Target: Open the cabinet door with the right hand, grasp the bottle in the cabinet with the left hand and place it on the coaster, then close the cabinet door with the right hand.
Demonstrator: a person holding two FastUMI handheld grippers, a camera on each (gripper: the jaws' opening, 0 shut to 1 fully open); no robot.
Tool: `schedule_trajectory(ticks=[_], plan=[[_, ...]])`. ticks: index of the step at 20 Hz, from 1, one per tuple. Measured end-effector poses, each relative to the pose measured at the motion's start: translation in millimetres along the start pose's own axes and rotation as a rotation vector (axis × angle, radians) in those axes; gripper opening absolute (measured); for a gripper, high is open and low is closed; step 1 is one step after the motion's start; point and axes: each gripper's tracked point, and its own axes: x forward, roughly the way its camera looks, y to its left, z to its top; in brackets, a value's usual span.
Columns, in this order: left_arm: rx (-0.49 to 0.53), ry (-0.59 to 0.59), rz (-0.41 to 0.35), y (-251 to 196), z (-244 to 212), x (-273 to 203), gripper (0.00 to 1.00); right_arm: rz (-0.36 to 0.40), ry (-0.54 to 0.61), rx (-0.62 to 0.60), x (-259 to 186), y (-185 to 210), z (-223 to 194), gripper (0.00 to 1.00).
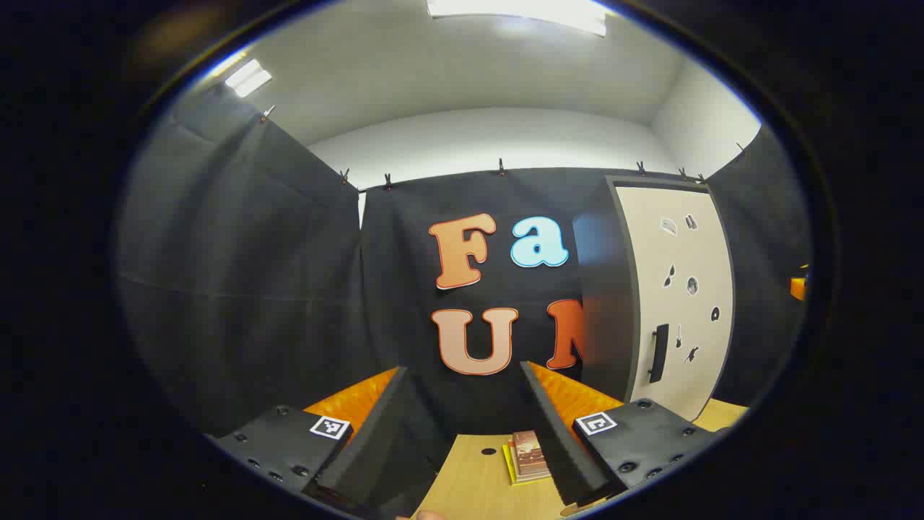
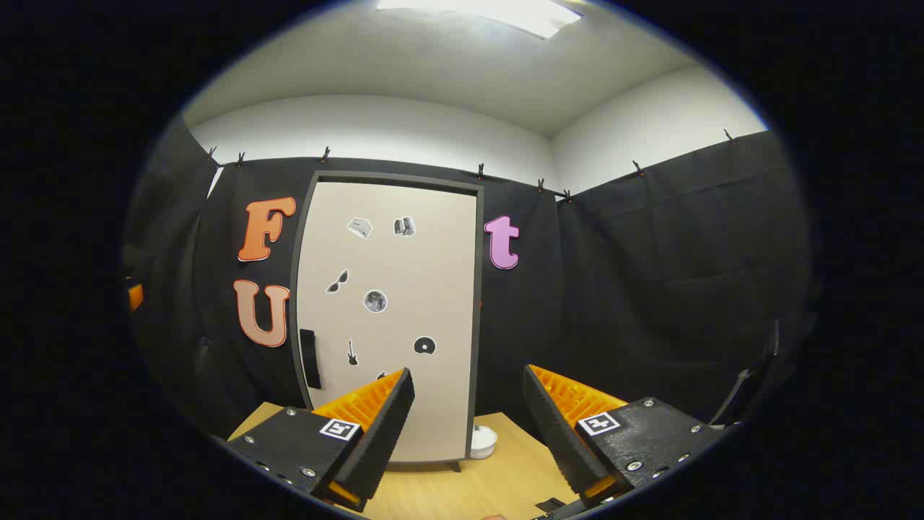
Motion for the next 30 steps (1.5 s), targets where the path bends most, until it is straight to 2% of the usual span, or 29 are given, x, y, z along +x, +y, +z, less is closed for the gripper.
schedule_trajectory(ticks=[9, 20, 30], plan=[[0.012, 0.013, 0.025, 28, -5, -3, 0.98, 0.015, -0.008, 0.000, -5, 21, 4, 0.94], [0.006, 0.012, 0.029, 38, -7, -9, 0.98, 0.065, 0.022, 0.002, -7, 57, -7, 0.94], [0.006, 0.031, 0.041, 48, -20, -14, 0.98, 0.185, 0.065, 0.053, 27, 128, -28, 0.94]])
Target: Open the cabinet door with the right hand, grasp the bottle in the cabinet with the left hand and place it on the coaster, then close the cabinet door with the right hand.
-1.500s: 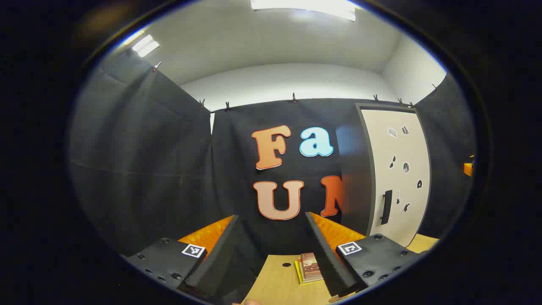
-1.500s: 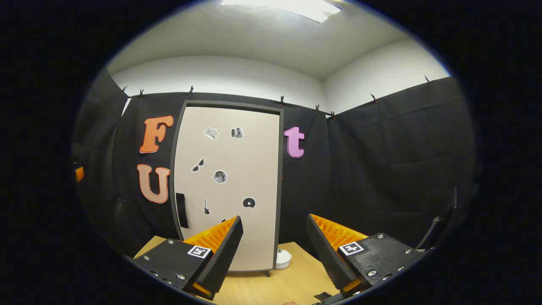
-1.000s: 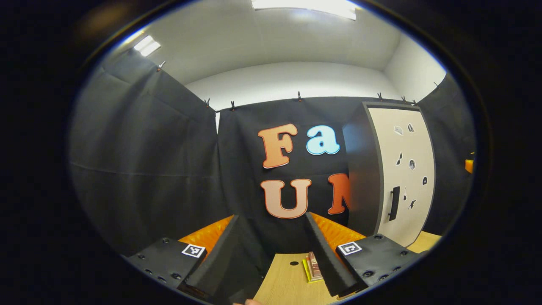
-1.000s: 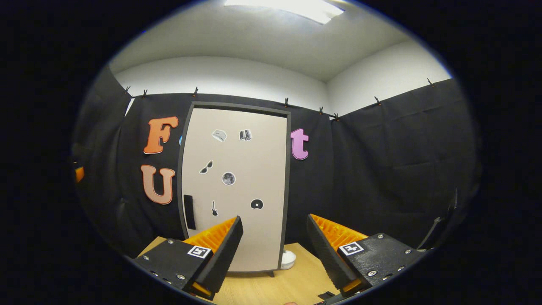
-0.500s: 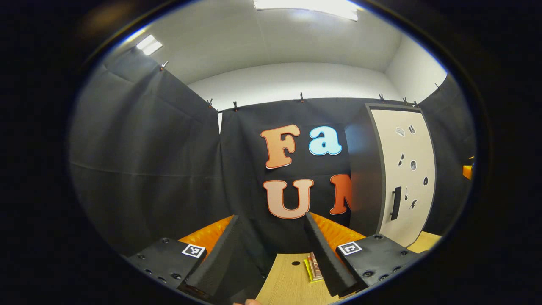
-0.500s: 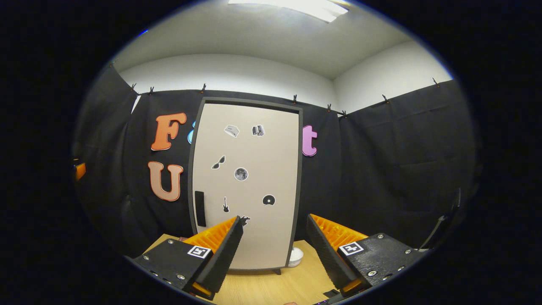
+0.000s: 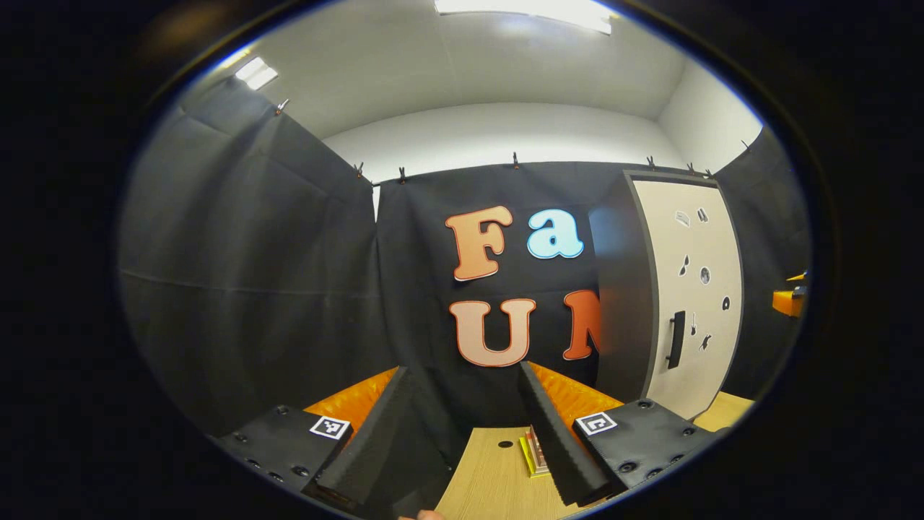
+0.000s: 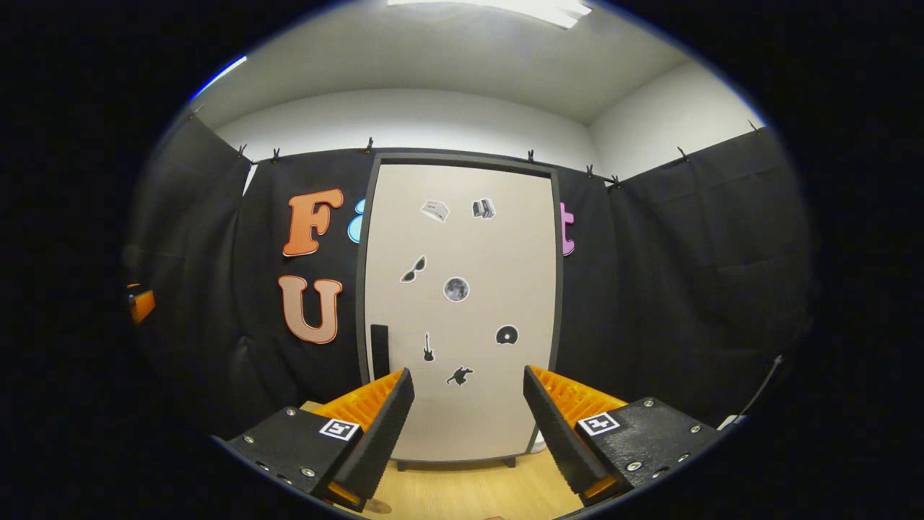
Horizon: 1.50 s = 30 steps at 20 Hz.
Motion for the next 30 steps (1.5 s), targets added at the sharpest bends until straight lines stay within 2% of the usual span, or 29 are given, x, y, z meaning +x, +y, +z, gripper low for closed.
schedule_trajectory(ticks=[10, 16, 22, 28, 30], plan=[[0.015, 0.027, 0.066, 31, -14, -2, 0.98, 0.080, 0.071, 0.023, 82, 63, -40, 0.94], [0.042, 0.041, 0.131, 55, -21, -1, 0.98, 0.124, 0.098, 0.021, 138, 103, -61, 0.94], [0.051, 0.060, 0.183, 79, -30, 3, 0.99, 0.125, 0.112, 0.023, 187, 130, -74, 0.89], [0.052, 0.079, 0.210, 93, -43, 5, 0.99, 0.111, 0.137, 0.040, 216, 135, -85, 0.64], [0.048, 0.084, 0.207, 92, -45, 6, 0.98, 0.094, 0.132, 0.036, 220, 132, -85, 0.50]])
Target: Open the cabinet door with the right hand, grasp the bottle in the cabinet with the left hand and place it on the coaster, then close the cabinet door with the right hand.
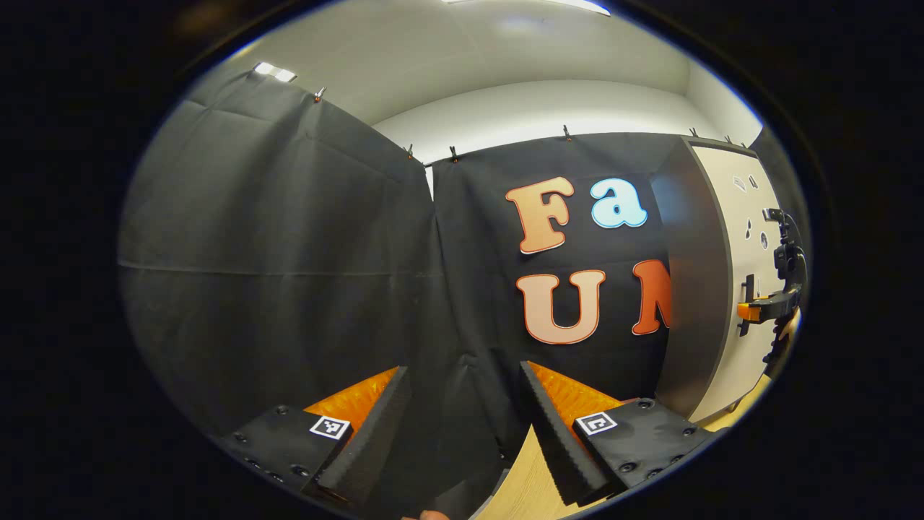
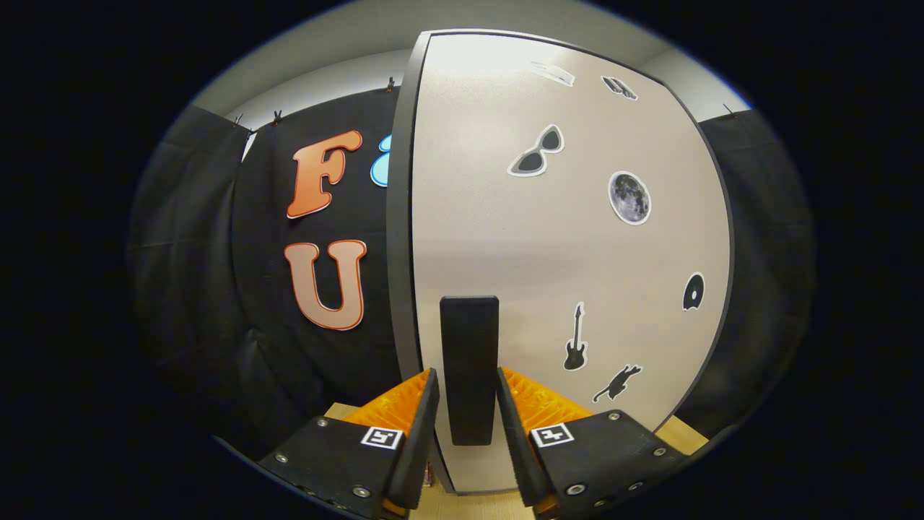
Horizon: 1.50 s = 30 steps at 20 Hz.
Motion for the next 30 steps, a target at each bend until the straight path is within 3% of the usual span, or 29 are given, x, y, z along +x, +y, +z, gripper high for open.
schedule_trajectory(ticks=[1, 2, 7, 16, 20, 30], plan=[[-0.003, 0.003, -0.004, -1, -1, 0, 0.99, 0.002, 0.004, 0.011, -1, 0, 0, 0.41], [-0.005, 0.003, -0.006, 0, -2, -2, 0.98, 0.004, 0.005, 0.024, -2, 0, 0, 0.37], [-0.010, 0.003, -0.003, 3, -1, -6, 0.98, 0.007, 0.001, 0.003, -8, 1, 1, 0.28], [-0.014, -0.021, -0.024, -11, 14, -29, 0.98, 0.107, 0.021, 0.039, -51, -3, 6, 0.18], [-0.018, -0.035, -0.043, -22, 22, -38, 0.98, 0.089, 0.008, 0.015, -76, -15, 7, 0.17], [-0.022, -0.052, -0.083, -42, 35, -62, 0.99, 0.014, -0.006, -0.028, -91, -38, 5, 0.15]])
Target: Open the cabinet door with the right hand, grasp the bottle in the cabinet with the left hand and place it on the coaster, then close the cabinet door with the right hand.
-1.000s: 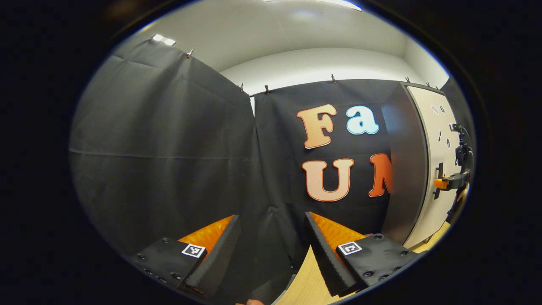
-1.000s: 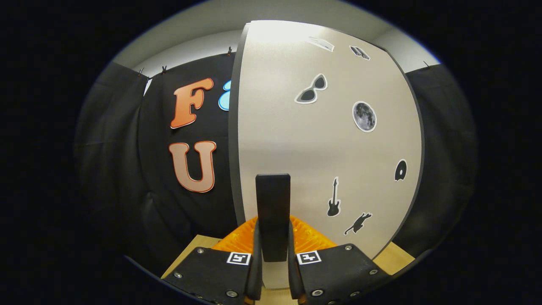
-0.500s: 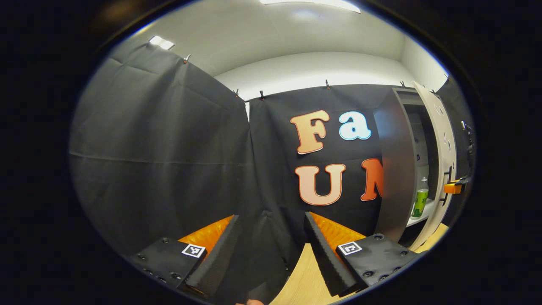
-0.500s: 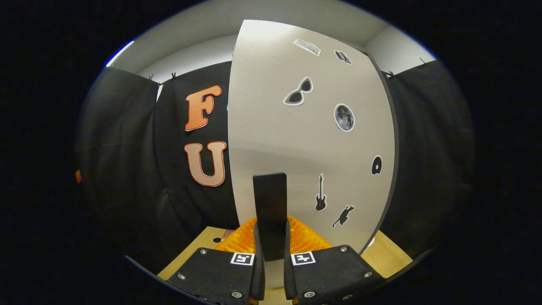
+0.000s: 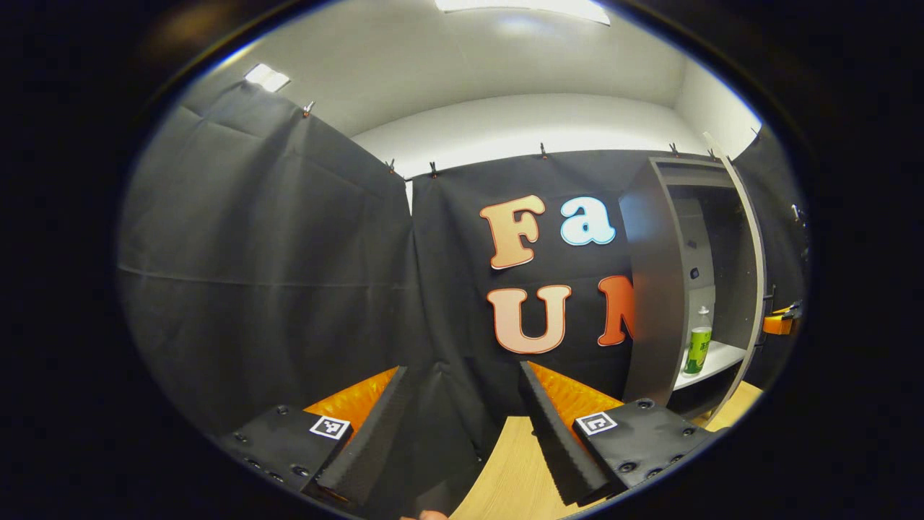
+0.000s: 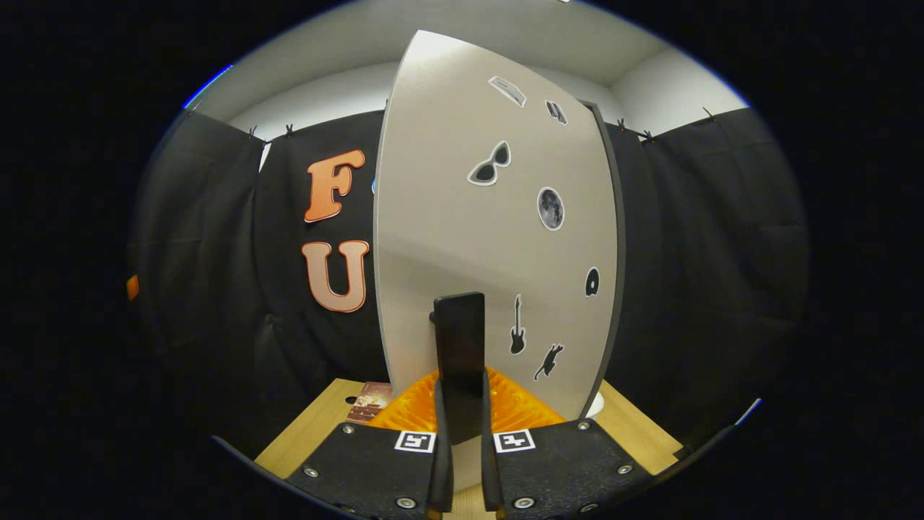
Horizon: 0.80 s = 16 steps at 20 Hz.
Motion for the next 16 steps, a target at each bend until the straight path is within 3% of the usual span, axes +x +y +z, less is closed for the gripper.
schedule_trajectory(ticks=[11, 16], plan=[[-0.041, 0.007, -0.125, -61, -3, 5, 0.99, -0.110, -0.012, 0.013, -43, -53, -1, 0.10], [-0.050, 0.020, -0.206, -116, -6, 13, 0.99, -0.099, -0.009, 0.008, -54, -71, -2, 0.07]])
